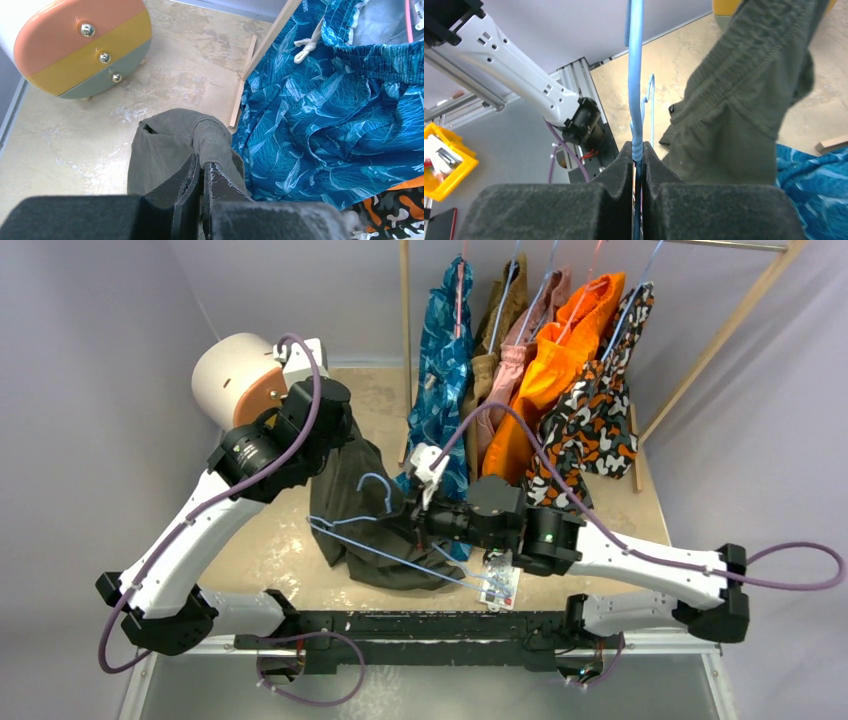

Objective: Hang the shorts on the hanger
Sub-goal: Hang the shorts on the hanger.

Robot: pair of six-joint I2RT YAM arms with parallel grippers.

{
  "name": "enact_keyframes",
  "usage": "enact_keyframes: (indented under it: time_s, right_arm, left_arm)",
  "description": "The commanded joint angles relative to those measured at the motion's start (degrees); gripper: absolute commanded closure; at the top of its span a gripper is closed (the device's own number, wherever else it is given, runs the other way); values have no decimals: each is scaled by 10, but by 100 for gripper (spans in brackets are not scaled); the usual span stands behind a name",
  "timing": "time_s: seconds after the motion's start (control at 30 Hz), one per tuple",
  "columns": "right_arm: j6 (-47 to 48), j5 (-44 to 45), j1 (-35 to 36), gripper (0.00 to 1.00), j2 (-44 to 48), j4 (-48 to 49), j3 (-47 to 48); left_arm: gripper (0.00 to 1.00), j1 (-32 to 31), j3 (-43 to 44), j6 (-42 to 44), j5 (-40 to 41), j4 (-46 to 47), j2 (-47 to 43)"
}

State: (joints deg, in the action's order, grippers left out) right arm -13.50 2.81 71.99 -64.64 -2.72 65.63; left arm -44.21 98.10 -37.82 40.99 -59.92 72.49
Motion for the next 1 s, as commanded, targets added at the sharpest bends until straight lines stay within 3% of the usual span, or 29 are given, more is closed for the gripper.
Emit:
enact_keyframes:
  time_s: [0.0, 0.23, 0.53, 0.7, 0.97]
  right_arm:
    - [-26, 79, 18, 100, -46, 111, 4]
    - [-111, 284, 18, 100, -39, 22, -3]
    - [-168, 502, 18, 100, 181, -228, 19]
    - [-208, 501, 18, 100, 227, -291, 12]
    - [-177, 441, 18, 100, 235, -239, -44]
  left_arm:
    - [100, 4, -1, 9, 20, 53, -1]
    - [100, 4, -10, 15, 37, 50, -20]
    - [100, 4, 32, 27, 49, 24, -31]
    - [100, 4, 47, 28, 38, 25, -32]
    - [100, 4, -55, 7, -15, 48, -19]
